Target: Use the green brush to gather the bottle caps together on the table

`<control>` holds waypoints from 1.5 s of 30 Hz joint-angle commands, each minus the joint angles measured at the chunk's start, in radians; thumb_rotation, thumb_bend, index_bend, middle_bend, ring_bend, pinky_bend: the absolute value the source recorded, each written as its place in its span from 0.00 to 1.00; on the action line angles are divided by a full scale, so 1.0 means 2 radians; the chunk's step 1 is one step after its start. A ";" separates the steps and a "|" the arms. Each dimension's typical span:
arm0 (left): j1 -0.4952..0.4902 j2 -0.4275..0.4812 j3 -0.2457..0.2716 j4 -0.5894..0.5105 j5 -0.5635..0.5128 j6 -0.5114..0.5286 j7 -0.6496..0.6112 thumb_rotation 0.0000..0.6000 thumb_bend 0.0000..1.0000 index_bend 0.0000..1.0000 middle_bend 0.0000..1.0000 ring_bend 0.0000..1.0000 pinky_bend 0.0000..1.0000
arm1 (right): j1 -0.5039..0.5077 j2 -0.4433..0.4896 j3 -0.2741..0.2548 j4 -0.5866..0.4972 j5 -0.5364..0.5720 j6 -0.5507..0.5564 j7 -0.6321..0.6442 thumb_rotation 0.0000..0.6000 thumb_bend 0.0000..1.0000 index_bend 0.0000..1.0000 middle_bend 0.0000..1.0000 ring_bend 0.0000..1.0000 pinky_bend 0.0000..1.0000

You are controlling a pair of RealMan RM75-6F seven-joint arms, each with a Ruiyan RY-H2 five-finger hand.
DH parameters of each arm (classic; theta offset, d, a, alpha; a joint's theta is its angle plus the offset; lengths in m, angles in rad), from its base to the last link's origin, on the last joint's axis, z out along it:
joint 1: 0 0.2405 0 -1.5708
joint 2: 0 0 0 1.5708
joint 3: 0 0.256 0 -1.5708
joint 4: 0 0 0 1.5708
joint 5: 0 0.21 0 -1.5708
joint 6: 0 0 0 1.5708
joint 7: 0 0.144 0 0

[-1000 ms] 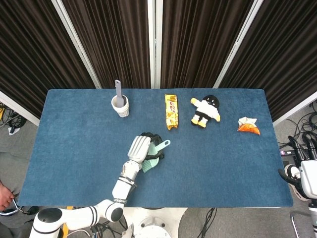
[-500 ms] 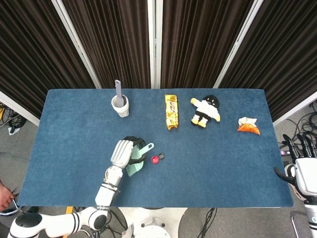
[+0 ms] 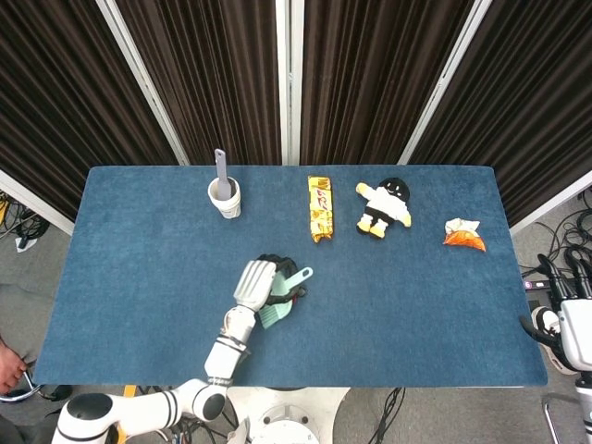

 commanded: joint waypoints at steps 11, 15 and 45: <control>-0.067 -0.038 -0.051 0.051 -0.018 -0.051 -0.003 1.00 0.38 0.50 0.57 0.40 0.36 | -0.006 0.003 0.000 0.004 0.005 0.004 0.005 1.00 0.08 0.02 0.25 0.00 0.04; -0.066 -0.014 -0.053 0.032 -0.009 -0.045 -0.011 1.00 0.38 0.50 0.57 0.40 0.36 | -0.007 0.003 0.001 0.005 0.006 0.006 0.008 1.00 0.08 0.02 0.25 0.00 0.04; 0.002 0.268 0.066 -0.120 -0.041 -0.128 0.116 1.00 0.16 0.18 0.23 0.17 0.23 | -0.005 -0.002 -0.001 0.001 -0.002 0.005 0.006 1.00 0.08 0.02 0.25 0.00 0.04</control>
